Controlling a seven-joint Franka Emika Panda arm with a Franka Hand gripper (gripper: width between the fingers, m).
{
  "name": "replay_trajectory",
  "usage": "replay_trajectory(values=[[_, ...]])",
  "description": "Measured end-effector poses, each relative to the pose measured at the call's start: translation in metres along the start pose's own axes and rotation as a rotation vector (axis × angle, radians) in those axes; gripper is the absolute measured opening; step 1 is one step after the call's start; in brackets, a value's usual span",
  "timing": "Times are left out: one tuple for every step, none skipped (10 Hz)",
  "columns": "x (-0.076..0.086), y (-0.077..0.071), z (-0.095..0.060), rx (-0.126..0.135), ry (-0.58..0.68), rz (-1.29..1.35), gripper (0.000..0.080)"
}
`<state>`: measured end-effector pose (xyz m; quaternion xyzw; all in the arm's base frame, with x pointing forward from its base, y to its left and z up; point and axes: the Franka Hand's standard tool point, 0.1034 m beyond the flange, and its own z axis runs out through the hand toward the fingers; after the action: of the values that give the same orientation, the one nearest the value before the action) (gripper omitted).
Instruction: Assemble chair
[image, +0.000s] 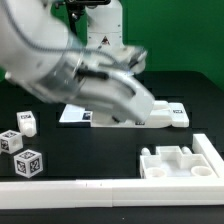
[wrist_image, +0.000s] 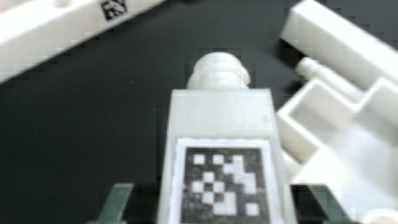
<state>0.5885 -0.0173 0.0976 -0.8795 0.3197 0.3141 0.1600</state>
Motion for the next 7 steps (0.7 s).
replay_trajectory(values=[[0.004,0.000,0.001,-0.019,0.089,-0.049,0.0278],[0.008,-0.006,0.001,0.000,0.188,-0.044,0.0279],[0.003,-0.008,0.002,0.008,0.234,-0.051,0.0279],[0.008,-0.017,-0.003,0.026,0.333,-0.064,0.0279],[0.000,-0.037,-0.009,0.005,0.425,-0.107,0.0279],[-0.015,-0.076,-0.020,-0.010,0.579,-0.228,0.0279],[-0.031,-0.091,-0.009,-0.072,0.661,-0.344,0.0279]])
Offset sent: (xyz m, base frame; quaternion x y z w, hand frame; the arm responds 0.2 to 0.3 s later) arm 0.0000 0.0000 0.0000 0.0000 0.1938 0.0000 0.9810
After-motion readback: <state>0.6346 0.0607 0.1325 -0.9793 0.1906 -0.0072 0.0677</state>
